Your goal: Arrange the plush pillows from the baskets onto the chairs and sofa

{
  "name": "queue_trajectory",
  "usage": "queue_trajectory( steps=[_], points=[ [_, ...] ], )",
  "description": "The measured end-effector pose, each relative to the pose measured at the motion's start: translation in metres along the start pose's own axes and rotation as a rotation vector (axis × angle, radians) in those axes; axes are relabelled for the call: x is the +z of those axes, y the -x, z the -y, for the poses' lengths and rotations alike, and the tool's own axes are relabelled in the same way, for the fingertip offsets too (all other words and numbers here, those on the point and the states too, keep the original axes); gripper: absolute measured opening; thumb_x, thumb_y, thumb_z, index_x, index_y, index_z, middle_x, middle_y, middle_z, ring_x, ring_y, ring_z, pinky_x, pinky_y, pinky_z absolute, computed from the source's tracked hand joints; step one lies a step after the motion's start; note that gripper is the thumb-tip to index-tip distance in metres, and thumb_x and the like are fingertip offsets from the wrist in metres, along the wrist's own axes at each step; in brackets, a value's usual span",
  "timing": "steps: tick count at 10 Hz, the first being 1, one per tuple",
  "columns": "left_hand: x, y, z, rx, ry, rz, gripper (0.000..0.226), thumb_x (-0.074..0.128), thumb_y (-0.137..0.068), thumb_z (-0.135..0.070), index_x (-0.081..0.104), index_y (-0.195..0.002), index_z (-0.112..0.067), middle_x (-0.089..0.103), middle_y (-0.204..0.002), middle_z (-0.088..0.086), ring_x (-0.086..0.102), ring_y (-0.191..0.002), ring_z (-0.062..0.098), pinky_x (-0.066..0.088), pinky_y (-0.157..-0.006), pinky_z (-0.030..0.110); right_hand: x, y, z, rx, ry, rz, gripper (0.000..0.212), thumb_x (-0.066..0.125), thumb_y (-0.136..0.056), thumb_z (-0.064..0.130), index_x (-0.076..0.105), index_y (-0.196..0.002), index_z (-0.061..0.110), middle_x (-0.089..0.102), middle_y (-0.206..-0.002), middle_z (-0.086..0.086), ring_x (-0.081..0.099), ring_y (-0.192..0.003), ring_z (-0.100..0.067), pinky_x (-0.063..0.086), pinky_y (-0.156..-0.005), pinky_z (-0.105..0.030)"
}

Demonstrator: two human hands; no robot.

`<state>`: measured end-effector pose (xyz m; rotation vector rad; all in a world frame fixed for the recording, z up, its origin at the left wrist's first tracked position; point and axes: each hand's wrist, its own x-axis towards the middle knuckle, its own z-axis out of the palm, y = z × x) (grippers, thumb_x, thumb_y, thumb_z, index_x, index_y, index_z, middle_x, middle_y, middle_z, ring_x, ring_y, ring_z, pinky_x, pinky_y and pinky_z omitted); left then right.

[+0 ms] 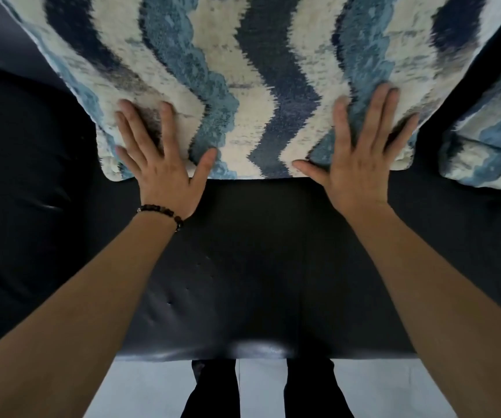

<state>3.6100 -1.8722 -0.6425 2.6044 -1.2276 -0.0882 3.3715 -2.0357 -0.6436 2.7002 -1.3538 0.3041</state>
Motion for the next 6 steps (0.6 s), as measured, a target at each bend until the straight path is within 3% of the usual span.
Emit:
queue_trajectory(
  steps=[1, 2, 3, 4, 5, 6],
  points=[
    [-0.018, -0.019, 0.006, 0.118, -0.184, -0.158, 0.112, 0.053, -0.080, -0.086, 0.027, -0.156, -0.008, 0.025, -0.148, 0.051, 0.023, -0.140, 0.067, 0.015, -0.113, 0.076, -0.015, -0.014, -0.006, 0.053, 0.033, 0.021, 0.118, 0.045, -0.071, 0.097, 0.015, -0.152, 0.017, 0.033, -0.145, -0.051, 0.031, -0.133, -0.072, 0.021, -0.107, -0.082],
    [-0.045, -0.060, 0.015, 0.327, -0.316, -0.228, 0.127, 0.050, -0.063, -0.099, 0.028, -0.154, -0.014, 0.034, -0.142, 0.053, 0.033, -0.132, 0.071, 0.018, -0.108, 0.078, -0.026, -0.044, -0.019, -0.008, 0.082, 0.126, 0.130, 0.054, -0.062, 0.098, 0.005, -0.154, 0.020, 0.024, -0.149, -0.052, 0.022, -0.134, -0.076, 0.016, -0.106, -0.085],
    [-0.063, -0.088, 0.019, 0.443, -0.322, -0.097, 0.131, 0.046, -0.063, -0.102, 0.023, -0.159, -0.015, 0.025, -0.149, 0.050, 0.025, -0.137, 0.070, 0.016, -0.105, 0.084, -0.032, -0.051, -0.026, -0.072, 0.080, 0.199, 0.131, 0.061, -0.064, 0.091, -0.002, -0.156, 0.023, 0.014, -0.154, -0.050, 0.013, -0.138, -0.075, 0.012, -0.108, -0.085],
    [-0.070, -0.076, 0.012, 0.427, -0.376, 0.020, 0.128, 0.046, -0.068, -0.099, 0.003, -0.161, -0.021, 0.014, -0.156, 0.045, 0.015, -0.143, 0.065, 0.012, -0.108, 0.083, -0.045, -0.041, -0.020, -0.075, 0.117, 0.258, 0.134, 0.066, -0.066, 0.085, -0.003, -0.161, 0.020, 0.010, -0.157, -0.046, 0.011, -0.141, -0.072, 0.012, -0.110, -0.083],
    [-0.093, -0.060, -0.002, 0.356, -0.306, 0.124, 0.108, 0.043, -0.087, -0.084, -0.001, -0.162, -0.021, 0.004, -0.163, 0.035, 0.005, -0.150, 0.056, 0.007, -0.114, 0.077, -0.076, -0.038, -0.016, -0.061, 0.072, 0.333, 0.127, 0.065, -0.075, 0.079, -0.004, -0.163, 0.019, 0.001, -0.162, -0.040, 0.004, -0.146, -0.066, 0.010, -0.116, -0.077],
    [-0.124, -0.025, -0.016, 0.333, -0.131, 0.104, 0.073, 0.026, -0.105, -0.057, 0.012, -0.162, -0.012, 0.012, -0.167, 0.025, 0.011, -0.154, 0.043, 0.015, -0.118, 0.070, -0.123, -0.019, -0.013, -0.037, -0.053, 0.361, 0.104, 0.048, -0.093, 0.072, -0.006, -0.163, 0.018, -0.008, -0.167, -0.030, -0.005, -0.153, -0.052, 0.011, -0.122, -0.067]
  ],
)
